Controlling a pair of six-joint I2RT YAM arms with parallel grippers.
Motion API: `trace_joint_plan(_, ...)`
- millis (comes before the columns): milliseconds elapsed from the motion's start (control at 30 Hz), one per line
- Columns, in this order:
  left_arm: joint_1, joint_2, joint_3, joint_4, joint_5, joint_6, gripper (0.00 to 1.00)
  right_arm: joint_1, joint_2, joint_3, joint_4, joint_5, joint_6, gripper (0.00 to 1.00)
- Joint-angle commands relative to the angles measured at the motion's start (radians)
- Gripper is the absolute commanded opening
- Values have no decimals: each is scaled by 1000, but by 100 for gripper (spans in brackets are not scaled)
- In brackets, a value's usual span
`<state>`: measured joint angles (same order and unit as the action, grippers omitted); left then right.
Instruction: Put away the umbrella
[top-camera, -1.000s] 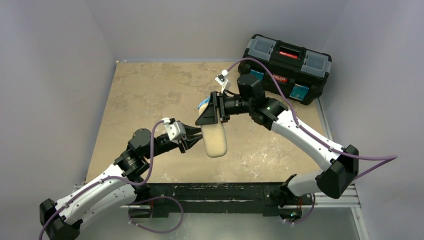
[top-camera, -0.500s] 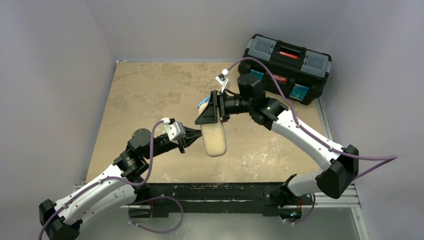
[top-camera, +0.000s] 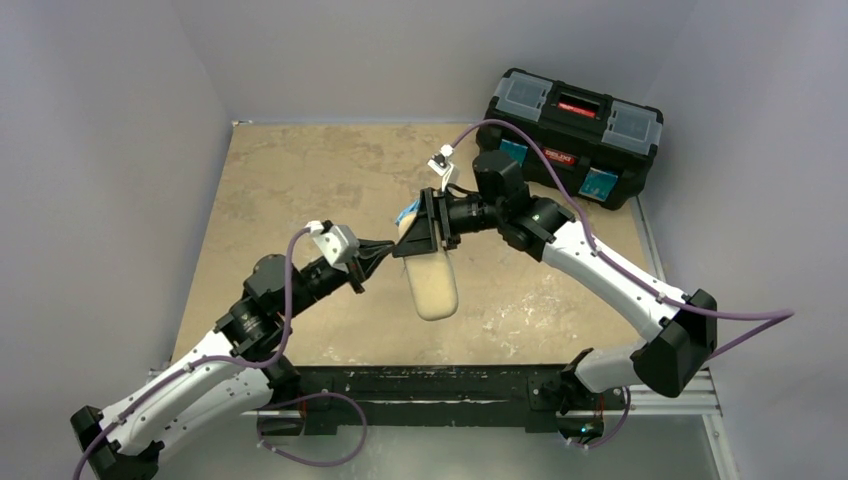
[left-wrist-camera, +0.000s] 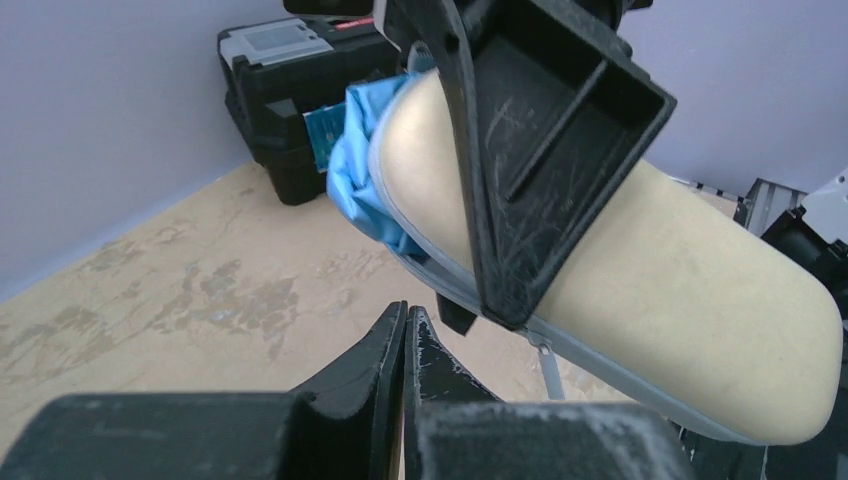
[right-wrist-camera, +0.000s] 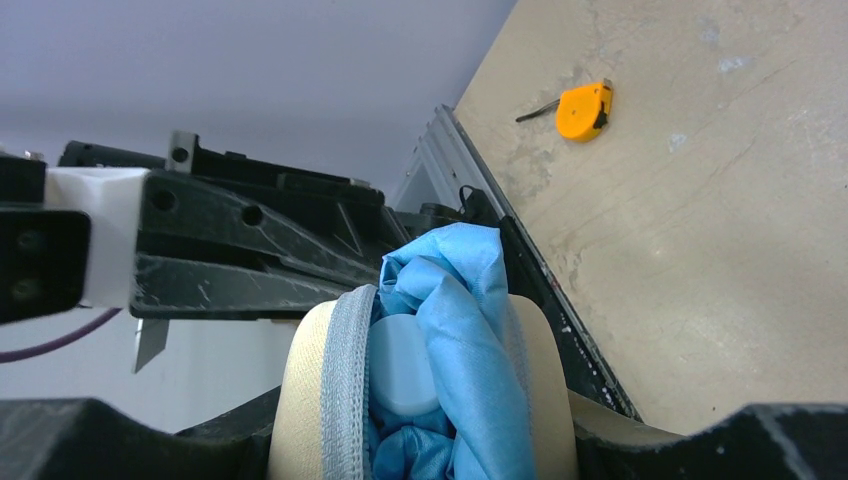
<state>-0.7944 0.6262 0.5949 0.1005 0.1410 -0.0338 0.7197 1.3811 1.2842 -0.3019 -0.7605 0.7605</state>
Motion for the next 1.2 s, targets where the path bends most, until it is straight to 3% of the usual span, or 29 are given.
trace_joint_plan(0, -1, 2, 84, 3, -68, -24, 0, 0, -24, 21, -4, -69, -32, 0)
trace_joint_plan(267, 0, -5, 103, -61, -14, 17, 0, 1, -28, 42, -9, -47, -40, 0)
trace_joint_plan(467, 0, -101, -5, -134, 59, 84, 39, -4, -24, 98, -51, 3, -44, 0)
trace_joint_plan(567, 0, -128, -35, -142, 104, 113, 46, -7, -18, 106, -56, 8, -38, 0)
trace_joint_plan(700, -1, -120, -44, -120, 135, 133, 48, -8, -17, 104, -45, 21, -12, 0)
trace_joint_plan(833, 0, -93, -69, 0, 143, 111, 48, -8, -21, 93, -23, 16, 17, 0)
trace_joint_plan(1167, -2, -7, -97, 228, 199, 75, 40, -8, -18, 91, -24, 27, 31, 0)
